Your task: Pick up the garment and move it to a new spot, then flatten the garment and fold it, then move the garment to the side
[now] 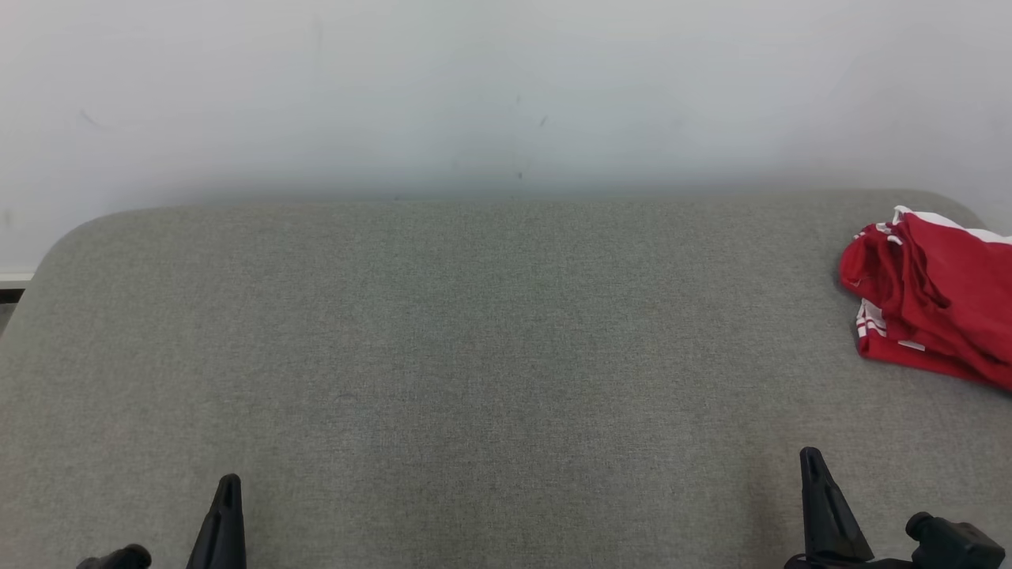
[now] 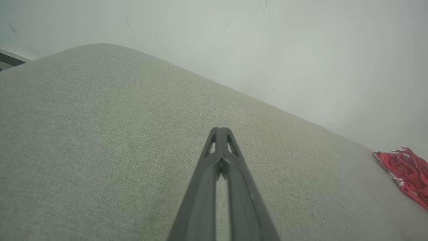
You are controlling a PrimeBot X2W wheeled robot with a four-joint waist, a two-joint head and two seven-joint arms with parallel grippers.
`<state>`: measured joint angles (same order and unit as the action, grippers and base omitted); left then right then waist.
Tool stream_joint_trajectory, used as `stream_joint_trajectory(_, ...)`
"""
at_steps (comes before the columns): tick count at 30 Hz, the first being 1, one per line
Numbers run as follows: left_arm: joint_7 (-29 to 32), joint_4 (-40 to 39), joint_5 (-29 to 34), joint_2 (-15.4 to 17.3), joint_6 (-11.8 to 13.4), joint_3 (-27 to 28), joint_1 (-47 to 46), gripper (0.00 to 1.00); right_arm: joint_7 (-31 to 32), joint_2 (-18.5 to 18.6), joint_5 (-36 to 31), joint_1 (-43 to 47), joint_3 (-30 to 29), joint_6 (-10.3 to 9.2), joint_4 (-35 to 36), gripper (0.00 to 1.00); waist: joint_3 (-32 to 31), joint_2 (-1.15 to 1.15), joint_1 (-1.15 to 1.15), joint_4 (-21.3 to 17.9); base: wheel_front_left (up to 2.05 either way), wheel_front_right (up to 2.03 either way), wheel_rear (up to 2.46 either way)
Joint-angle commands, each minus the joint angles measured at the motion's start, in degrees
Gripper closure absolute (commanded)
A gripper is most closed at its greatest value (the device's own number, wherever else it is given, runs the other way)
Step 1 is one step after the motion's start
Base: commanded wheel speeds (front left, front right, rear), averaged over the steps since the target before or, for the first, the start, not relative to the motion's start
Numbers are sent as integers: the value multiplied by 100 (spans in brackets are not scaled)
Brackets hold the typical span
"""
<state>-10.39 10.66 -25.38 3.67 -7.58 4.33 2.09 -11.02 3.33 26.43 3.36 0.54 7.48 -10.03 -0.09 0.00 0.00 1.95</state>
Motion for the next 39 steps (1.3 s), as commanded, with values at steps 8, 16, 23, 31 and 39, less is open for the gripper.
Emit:
stream_joint_trajectory(8, 228, -19, -950, 4, 3, 49, -255, 100, 190, 85, 983, -246, -54, 0, 16, 100, 2, 0, 0, -16, 0, 0, 0)
stream_joint_trajectory(16, 402, 21, -1643, -6, 4, 70, -330, 100, 342, 104, 1695, -331, -90, 1, -28, 100, 4, 0, 0, -30, 0, 0, 0)
stream_joint_trajectory(23, 528, 49, -2119, -13, 5, 86, -385, 100, 451, 114, 2186, -397, -119, 1, -60, 100, 6, 0, 0, -41, 0, 0, 0)
stream_joint_trajectory(31, 683, 86, -2727, -21, 6, 106, -450, 100, 597, 123, 2794, -471, -160, 1, -99, 100, 8, 0, 0, -56, 0, 0, 0)
stream_joint_trajectory(39, 824, 121, -3269, -29, 7, 125, -506, 100, 728, 128, 3353, -537, -202, 1, -138, 100, 10, 0, 0, -70, 0, 0, 0)
